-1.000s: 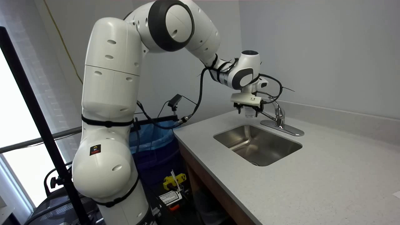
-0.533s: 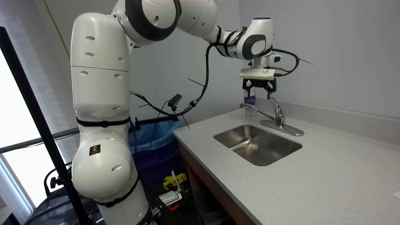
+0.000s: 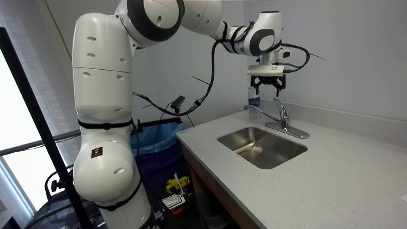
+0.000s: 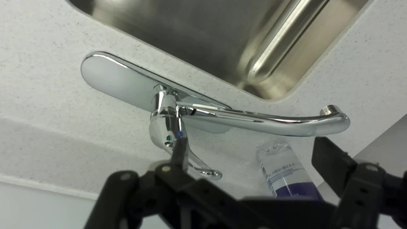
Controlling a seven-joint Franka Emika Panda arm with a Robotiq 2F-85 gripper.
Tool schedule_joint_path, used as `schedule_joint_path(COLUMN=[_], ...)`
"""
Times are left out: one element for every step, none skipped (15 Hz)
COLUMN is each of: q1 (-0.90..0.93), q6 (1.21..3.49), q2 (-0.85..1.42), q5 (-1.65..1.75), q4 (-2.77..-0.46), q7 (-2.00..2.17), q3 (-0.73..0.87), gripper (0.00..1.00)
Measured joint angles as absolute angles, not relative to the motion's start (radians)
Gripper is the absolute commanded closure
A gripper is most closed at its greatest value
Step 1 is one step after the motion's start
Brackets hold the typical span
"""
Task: Move the spout to the left and close the tap
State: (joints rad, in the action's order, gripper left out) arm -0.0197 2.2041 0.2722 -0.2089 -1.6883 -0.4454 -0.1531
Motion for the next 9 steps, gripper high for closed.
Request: schedule_joint_path(q1=[-0.019, -0.018, -0.018, -0.018, -0.018, -0.018, -0.018, -0.019, -0.021], q6=[2.237, 2.277, 2.316, 2.352, 2.384, 2.411, 2.434, 2.454, 2.469], q2=[0.286, 0.302, 0.319, 0.336, 0.353, 0.369, 0.384, 0.396, 0.408], q5=[-0.214, -0.22, -0.226, -0.234, -0.243, -0.254, -0.267, -0.281, -0.295], q4=[-1.685, -1.681, -1.676, -1.671, -1.667, -1.663, -1.657, -1.651, -1.645], q7=[-0.449, -0.453, -0.458, -0.464, -0.472, -0.481, -0.492, -0.506, -0.52], q3=[-0.155, -0.157, -0.16, -0.165, -0.171, -0.178, -0.187, -0.197, -0.208], gripper=[0.0, 0.0, 0.0, 0.0, 0.0, 0.0, 0.0, 0.0, 0.0])
